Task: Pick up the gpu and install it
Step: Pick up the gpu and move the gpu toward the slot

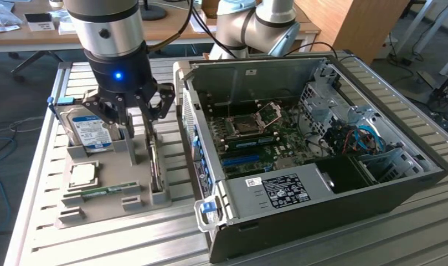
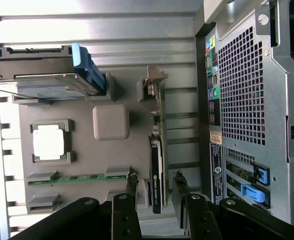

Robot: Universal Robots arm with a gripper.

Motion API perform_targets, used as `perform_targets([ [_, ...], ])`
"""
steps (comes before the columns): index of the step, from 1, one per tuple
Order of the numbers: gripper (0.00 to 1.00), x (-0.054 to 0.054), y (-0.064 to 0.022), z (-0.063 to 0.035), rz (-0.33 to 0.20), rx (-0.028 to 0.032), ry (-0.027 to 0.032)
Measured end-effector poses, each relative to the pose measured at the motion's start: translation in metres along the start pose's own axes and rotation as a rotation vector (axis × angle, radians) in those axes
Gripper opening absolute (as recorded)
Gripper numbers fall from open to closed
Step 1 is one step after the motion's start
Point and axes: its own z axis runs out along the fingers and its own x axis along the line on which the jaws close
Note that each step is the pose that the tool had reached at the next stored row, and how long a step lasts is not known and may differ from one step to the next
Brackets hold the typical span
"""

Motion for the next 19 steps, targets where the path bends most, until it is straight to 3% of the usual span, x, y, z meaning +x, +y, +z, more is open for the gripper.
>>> perform_targets([
  [19, 0.42, 0.0003, -0.0003, 0.0059, 0.0, 0.0, 0.0],
])
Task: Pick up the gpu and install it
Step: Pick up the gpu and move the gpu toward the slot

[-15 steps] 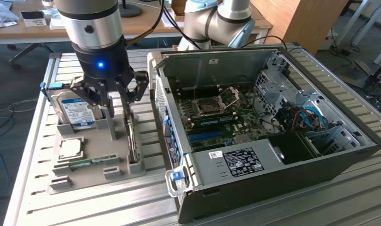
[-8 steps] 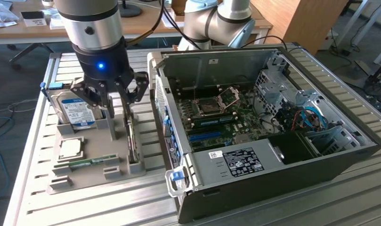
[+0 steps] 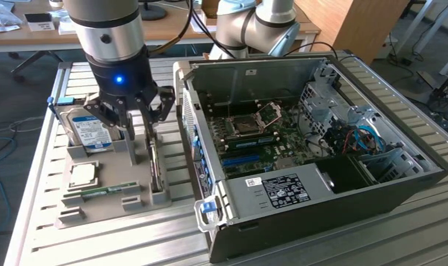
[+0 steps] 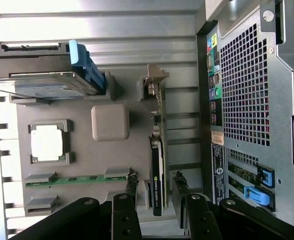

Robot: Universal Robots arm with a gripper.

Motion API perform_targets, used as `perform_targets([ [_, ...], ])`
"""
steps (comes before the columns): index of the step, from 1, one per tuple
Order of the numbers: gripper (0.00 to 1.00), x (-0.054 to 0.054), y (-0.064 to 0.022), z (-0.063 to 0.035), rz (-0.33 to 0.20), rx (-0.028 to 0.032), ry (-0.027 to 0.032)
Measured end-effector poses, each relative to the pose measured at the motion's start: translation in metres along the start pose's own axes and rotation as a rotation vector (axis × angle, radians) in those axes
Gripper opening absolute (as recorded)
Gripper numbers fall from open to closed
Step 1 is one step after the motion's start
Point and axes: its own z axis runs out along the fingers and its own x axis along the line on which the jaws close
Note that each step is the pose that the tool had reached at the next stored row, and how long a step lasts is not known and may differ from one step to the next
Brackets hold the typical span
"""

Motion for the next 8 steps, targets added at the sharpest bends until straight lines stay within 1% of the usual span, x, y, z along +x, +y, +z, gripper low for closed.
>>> perform_targets([
  [8, 0.42, 0.0001, -0.0001, 0.0026, 0.0, -0.0003, -0.0003],
])
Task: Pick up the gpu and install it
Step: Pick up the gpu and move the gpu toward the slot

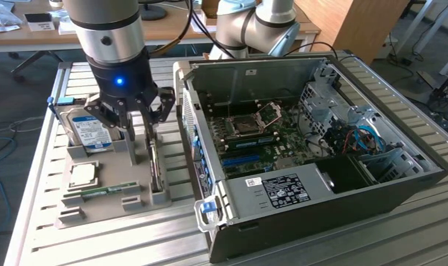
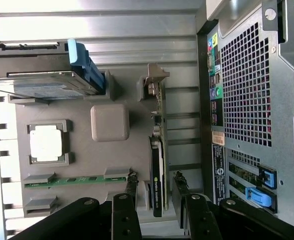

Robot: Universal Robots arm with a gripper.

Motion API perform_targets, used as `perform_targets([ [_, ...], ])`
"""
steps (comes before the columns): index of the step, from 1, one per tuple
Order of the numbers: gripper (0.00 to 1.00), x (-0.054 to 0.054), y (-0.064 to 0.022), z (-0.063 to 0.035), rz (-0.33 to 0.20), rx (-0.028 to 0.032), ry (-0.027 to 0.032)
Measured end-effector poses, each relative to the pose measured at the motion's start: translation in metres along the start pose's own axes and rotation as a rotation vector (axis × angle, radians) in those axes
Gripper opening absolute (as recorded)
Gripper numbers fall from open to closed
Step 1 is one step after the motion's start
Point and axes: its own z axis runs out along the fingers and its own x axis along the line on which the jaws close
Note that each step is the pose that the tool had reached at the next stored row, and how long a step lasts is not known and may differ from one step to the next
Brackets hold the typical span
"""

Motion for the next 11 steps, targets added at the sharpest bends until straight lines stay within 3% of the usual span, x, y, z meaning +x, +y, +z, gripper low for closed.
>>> perform_targets([
  [11, 0.42, 0.0003, -0.0003, 0.0044, 0.0, 0.0003, 0.0003],
])
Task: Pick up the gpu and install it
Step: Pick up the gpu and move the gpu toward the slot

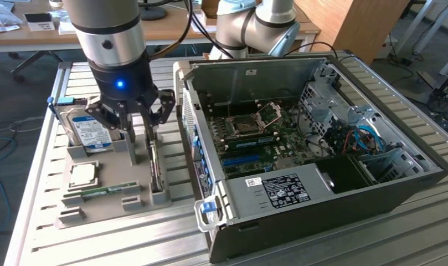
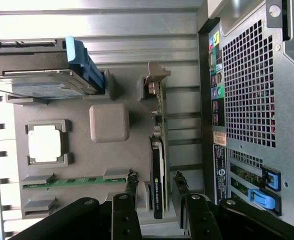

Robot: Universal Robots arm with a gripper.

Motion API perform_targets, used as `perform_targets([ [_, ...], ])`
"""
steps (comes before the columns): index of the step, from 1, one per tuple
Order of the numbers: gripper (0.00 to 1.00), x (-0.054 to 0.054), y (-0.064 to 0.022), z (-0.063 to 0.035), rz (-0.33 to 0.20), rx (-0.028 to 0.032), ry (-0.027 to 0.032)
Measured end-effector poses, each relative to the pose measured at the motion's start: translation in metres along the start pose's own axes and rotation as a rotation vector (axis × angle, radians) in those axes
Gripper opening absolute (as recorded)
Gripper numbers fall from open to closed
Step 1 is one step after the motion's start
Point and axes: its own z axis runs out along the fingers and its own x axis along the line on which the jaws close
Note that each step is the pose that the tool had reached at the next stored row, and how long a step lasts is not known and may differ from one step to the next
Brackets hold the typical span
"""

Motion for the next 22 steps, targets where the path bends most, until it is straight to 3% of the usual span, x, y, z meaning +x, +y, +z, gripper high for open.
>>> perform_targets([
  [22, 0.42, 0.0004, -0.0004, 0.0086, 0.0, -0.0001, 0.0],
])
